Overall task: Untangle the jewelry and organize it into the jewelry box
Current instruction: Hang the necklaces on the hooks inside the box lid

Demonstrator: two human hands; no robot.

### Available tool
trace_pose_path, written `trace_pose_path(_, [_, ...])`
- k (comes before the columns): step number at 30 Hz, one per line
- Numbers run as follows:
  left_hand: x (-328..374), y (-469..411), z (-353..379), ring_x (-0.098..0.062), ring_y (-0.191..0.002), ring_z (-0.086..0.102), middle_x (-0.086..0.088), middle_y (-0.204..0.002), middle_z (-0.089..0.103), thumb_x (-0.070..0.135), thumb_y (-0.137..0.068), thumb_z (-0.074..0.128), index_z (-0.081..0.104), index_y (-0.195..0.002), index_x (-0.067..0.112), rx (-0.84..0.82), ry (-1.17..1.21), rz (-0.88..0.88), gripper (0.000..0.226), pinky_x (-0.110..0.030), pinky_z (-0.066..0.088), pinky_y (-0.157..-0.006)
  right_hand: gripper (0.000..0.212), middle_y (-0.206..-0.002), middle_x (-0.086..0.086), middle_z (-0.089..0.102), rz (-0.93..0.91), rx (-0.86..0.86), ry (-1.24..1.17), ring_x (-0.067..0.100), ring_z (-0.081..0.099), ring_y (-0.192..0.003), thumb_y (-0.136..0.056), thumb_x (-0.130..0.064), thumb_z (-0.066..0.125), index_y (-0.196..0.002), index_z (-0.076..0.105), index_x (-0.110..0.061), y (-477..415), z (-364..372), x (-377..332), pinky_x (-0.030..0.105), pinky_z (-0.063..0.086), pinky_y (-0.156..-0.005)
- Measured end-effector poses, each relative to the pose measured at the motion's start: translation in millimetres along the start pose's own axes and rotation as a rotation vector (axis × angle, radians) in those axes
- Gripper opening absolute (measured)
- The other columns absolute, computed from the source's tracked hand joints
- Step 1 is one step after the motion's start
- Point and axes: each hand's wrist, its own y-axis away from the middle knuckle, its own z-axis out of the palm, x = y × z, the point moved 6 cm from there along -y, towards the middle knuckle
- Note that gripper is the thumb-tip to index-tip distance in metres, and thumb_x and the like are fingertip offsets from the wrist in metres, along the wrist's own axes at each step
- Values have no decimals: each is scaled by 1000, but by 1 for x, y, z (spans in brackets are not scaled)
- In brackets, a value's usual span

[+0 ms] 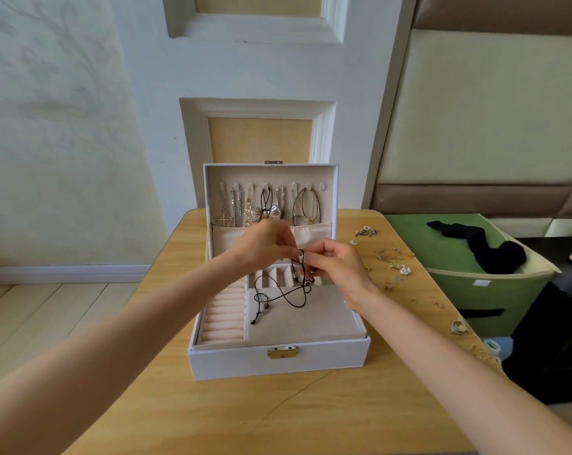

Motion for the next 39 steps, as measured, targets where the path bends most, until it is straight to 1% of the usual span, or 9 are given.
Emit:
trace_pose_path(4, [2,-4,0,-25,-79,64,-9,-81,68,7,-77,74,55,-71,19,0,98,17,23,-42,51,-79,11,-82,13,67,27,-20,-87,24,64,-76,-88,-1,58,-93,67,-2,-1,-4,2,34,53,-75])
trace_pose_path(7, [8,-9,-2,-21,-78,66,-2,-78,67,8,-78,73,58,-74,17,14,32,68,18,-38,54,-79,15,-81,13,68,23,-39,-124,20,63,-70,-86,-12,64,-95,66,-1,-4,-6,-1,32,53,-71])
trace_pose_path(14, [21,-45,-10,-11,-77,63,4,-80,69,14,-79,71,71,-85,16,91,-137,83,6,-29,52,-75,6,-71,3,69,-192,237,270,9,65,-64,-77,-5,73,-78,70,-9,-35,-31,-32,17,50,-66])
trace_pose_path(18, [30,-67,-18,-17,-80,63,1,-83,70,22,-77,73,72,-84,19,233,-197,63,8,-28,48,-69,6,-81,0,72,-424,339,699,17,66,-78,-82,-14,69,-86,73,-13,-54,-37,-54,34,53,-71])
trace_pose_path(21, [39,-78,-20,-19,-86,65,1,-85,73,21,-78,72,74,-85,22,329,-153,93,7,-33,52,-73,11,-85,3,73,-492,388,844,24,66,-81,-83,-15,66,-88,75,-16,-66,-40,-65,40,53,-70])
trace_pose_path(25, [44,-86,-23,-18,-84,64,4,-78,69,18,-79,68,73,-83,21,398,-71,116,7,-33,51,-74,14,-78,0,73,-377,361,607,18,67,-78,-86,-15,61,-88,74,-17,-79,-48,-64,38,54,-73])
trace_pose_path(28, [45,-89,-25,-18,-80,63,4,-76,66,17,-80,69,72,-85,18,375,-46,172,6,-32,50,-73,15,-79,2,70,-215,231,227,8,61,-68,-87,-9,58,-96,71,-12,-78,-51,-58,19,49,-62])
trace_pose_path(31, [42,-91,-24,-19,-77,61,0,-76,65,14,-79,68,72,-86,17,326,-51,204,8,-32,49,-74,19,-77,-1,64,-91,64,35,10,53,-63,-86,-11,61,-103,68,-12,-79,-47,-53,20,40,-57])
trace_pose_path(39, [41,-91,-19,-15,-74,58,5,-74,62,10,-76,67,66,-84,15,326,-146,213,10,-30,48,-69,14,-71,9,67,-97,103,38,10,62,-52,-74,4,73,-81,68,-7,-82,-48,-54,19,52,-52])
